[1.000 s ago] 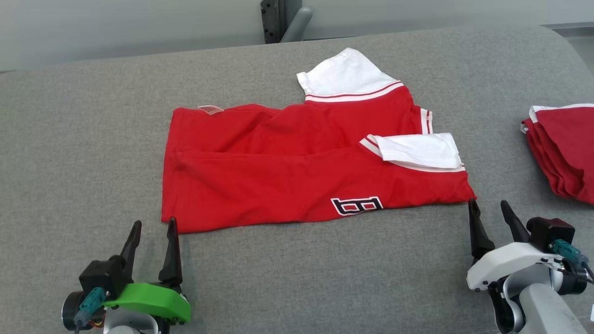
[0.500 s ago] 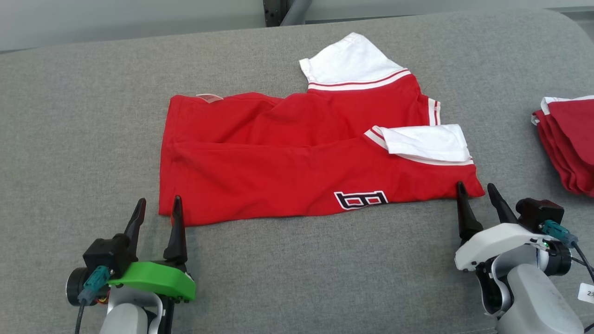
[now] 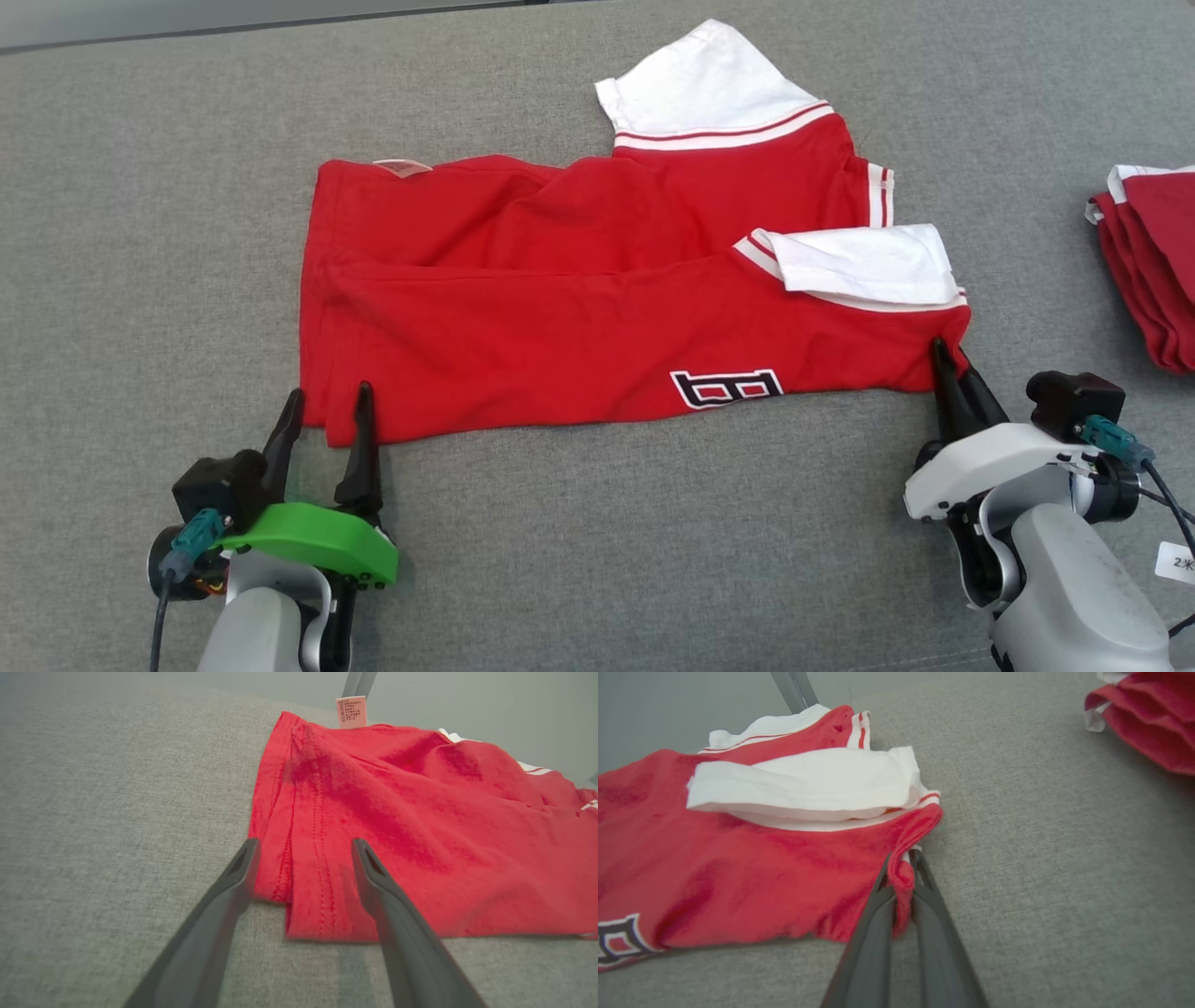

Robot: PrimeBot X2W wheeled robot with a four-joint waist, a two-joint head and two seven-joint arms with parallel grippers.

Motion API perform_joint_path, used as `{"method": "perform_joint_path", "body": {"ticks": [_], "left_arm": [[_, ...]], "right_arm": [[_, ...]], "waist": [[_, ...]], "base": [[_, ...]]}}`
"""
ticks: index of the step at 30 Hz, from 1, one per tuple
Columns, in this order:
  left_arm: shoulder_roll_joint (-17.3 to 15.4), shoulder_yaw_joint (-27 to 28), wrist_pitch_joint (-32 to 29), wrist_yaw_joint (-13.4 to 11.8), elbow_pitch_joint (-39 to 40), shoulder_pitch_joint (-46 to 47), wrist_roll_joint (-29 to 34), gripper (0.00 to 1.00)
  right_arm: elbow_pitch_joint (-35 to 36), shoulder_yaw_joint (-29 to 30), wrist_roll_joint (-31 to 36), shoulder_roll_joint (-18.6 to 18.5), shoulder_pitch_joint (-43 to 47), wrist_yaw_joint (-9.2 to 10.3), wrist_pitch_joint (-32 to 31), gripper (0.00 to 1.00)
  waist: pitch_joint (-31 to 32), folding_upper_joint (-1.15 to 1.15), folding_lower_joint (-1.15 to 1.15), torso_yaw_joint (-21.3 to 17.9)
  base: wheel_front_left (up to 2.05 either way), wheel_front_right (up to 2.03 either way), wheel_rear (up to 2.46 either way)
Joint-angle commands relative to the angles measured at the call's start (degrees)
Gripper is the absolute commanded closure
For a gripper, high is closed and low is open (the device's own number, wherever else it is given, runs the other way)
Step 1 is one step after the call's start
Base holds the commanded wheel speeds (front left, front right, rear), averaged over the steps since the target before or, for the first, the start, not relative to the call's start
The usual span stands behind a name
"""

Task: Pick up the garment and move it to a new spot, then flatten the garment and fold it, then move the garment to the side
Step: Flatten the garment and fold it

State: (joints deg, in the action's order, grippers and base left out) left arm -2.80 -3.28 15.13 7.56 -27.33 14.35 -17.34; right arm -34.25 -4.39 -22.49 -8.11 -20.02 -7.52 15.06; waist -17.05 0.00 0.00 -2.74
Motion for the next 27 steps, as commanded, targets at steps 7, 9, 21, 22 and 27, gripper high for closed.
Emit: {"method": "perform_joint_path", "body": {"ticks": [7,9,21,22,27], "left_arm": [[-0.25,2.18,-0.02,-0.17,-3.31,2.45,0.77,0.0],[-0.17,0.78,-0.07,-0.17,-4.06,2.62,0.59,0.28],[-0.25,-2.39,-0.08,-0.17,-3.67,-3.13,-3.57,1.0],[-0.31,-2.4,-0.08,-0.17,-3.74,-3.91,-4.02,1.0],[-1.46,-3.24,-0.06,-0.17,-5.04,-8.54,-5.15,1.0]], "right_arm": [[3.03,-0.78,0.85,-0.28,-0.33,0.07,0.15,1.0],[3.4,-0.83,1.02,-0.3,-0.33,0.07,0.16,1.0],[1.85,-0.35,0.88,-0.04,2.83,0.07,0.15,1.0],[1.63,-0.26,0.78,-0.29,3.68,0.08,0.15,1.0],[1.4,-0.86,-0.25,-1.82,9.23,0.08,0.15,1.0]], "waist": [[-1.89,0.0,0.0,-1.2],[-2.16,0.0,0.0,-1.36],[3.47,0.0,0.0,-1.26],[4.78,0.0,0.0,-1.07],[11.85,0.0,0.0,0.02]], "base": [[0.0,0.0,0.0],[0.0,0.0,0.0],[0.0,0.0,0.0],[0.0,0.0,0.0],[0.0,0.0,0.0]]}}
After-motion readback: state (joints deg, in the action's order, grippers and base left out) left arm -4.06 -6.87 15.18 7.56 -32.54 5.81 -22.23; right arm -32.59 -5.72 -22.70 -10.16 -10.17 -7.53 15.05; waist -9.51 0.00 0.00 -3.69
